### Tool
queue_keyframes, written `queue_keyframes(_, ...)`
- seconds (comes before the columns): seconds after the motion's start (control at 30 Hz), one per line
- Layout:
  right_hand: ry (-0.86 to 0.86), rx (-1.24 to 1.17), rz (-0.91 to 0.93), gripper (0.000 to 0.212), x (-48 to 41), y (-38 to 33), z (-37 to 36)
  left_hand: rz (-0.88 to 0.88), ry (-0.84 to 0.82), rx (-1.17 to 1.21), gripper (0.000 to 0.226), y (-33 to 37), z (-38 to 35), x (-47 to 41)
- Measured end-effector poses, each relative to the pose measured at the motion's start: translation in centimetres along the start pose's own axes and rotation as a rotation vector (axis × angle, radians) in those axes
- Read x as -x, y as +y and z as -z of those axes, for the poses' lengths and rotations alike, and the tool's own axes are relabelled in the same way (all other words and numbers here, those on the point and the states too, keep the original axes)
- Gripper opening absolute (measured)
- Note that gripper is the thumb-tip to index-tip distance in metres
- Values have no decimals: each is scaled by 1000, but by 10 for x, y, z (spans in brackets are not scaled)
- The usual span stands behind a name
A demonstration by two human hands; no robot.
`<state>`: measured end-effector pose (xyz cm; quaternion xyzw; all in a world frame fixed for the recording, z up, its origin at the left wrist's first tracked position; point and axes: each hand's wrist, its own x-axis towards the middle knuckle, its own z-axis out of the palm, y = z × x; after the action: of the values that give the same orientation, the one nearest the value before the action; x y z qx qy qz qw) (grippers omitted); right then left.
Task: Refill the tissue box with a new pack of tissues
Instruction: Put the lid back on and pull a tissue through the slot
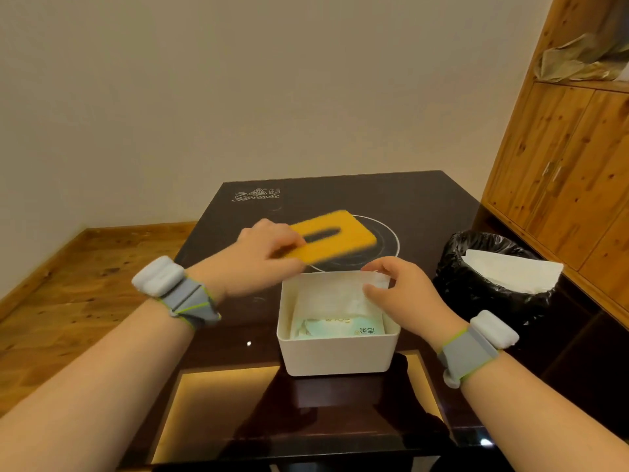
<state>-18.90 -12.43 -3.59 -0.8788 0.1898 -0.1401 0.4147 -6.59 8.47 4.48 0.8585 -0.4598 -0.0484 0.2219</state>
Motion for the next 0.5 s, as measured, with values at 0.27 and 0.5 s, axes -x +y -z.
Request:
queue_keyframes(0.27,-19,-94,50,82,6,7,3,-140,-78,-143,61,11,-35,8)
queue_keyframes(0.5,-48,-101,108,83,7,14,1,-109,-196,-107,48,9,-41,6)
